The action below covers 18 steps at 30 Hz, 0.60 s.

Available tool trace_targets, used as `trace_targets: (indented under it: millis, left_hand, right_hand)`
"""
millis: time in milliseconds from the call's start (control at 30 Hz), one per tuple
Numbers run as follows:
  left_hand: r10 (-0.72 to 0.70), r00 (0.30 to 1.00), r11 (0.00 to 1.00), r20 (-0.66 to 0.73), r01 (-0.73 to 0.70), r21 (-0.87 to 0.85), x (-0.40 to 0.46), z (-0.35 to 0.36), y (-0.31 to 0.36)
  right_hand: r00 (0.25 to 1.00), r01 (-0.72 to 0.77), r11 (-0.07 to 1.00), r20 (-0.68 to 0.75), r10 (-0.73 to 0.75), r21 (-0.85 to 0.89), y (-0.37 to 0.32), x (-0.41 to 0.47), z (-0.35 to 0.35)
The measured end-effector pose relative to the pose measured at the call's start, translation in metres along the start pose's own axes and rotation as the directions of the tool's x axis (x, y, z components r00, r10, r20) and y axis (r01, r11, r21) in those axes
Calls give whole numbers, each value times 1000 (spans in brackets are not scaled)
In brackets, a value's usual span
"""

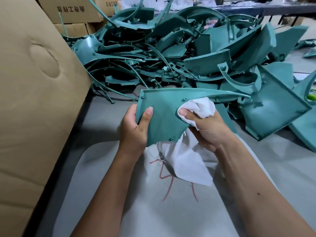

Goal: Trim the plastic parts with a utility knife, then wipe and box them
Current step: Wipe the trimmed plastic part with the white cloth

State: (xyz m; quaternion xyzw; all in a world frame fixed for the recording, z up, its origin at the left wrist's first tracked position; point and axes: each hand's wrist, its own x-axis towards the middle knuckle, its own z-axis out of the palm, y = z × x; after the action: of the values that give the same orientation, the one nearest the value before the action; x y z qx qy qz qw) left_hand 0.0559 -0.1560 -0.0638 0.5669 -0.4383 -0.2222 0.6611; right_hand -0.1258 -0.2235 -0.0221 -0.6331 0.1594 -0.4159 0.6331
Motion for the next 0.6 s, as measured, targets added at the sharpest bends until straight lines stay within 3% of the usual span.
trace_targets:
  millis: [200,333,400,467,533,600]
  left_hand:
    - [-121,990,982,72,130,-138,-5,11,3]
    - [-177,970,954,165,210,-215,-5,19,7]
    - [-182,969,952,165,216,-217,-3,20,7]
    - [-188,971,956,151,216,-200,-2,15,6]
    - [-213,968,955,131,234,-183,-3,11,4]
    - [-244,964,945,105,261,-197,-3,9,4]
  right_hand:
    - [979,113,987,-154,-130,-118,-1,2,7]
    - [910,149,960,-346,-227,-238,6,3,6]
    - [879,143,966,-420,-224,-215,5,4,3]
    - [827,149,988,-553,-99,47,3,5,-4]
    - [782,180,901,-613,113,395,-2,6,-13]
    - [724,235,788,-643,248,569,0,10,-20]
